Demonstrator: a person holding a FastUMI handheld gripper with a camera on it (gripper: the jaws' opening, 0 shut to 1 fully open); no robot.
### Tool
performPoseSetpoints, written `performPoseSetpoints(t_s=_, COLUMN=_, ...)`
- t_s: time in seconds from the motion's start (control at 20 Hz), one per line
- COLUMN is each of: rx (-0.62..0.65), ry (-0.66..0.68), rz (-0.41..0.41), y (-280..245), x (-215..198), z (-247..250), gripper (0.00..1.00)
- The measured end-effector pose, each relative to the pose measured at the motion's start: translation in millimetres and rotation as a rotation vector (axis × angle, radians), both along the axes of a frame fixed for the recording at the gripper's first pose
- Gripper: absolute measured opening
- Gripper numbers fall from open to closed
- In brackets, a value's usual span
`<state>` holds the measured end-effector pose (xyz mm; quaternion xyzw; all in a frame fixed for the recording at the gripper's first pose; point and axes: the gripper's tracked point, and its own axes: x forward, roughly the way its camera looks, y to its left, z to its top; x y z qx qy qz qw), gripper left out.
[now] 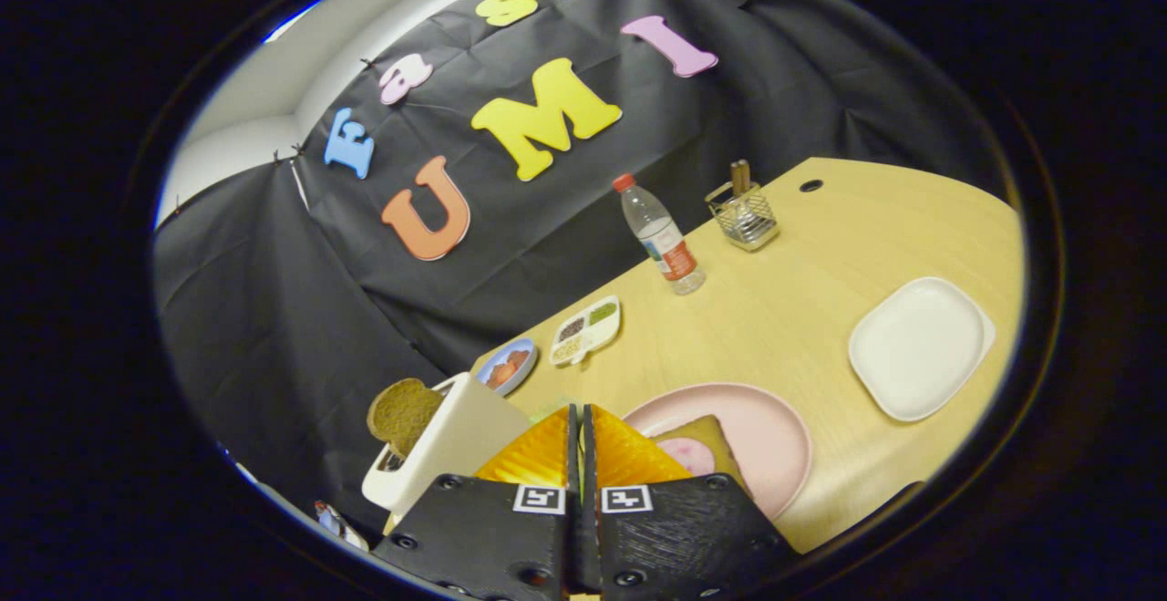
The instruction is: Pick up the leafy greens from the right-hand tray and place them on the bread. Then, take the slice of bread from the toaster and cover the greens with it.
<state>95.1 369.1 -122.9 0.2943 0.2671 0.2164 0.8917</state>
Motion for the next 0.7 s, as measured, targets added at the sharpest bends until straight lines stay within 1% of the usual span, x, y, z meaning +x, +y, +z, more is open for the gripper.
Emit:
performPoseSetpoints(t_s=0.2, rx=-0.054, ry=0.009, rz=-0.033, y=-18, x=9, z=-23, gripper=0.0)
performPoseSetpoints(t_s=0.5, rx=-0.142, ry=0.022, rz=-0.061, y=-34, x=17, z=-54, gripper=0.0)
performPoseSetpoints(t_s=0.7, rx=-0.183, ry=0.039, rz=-0.047, y=-38, x=17, z=-70, gripper=0.0)
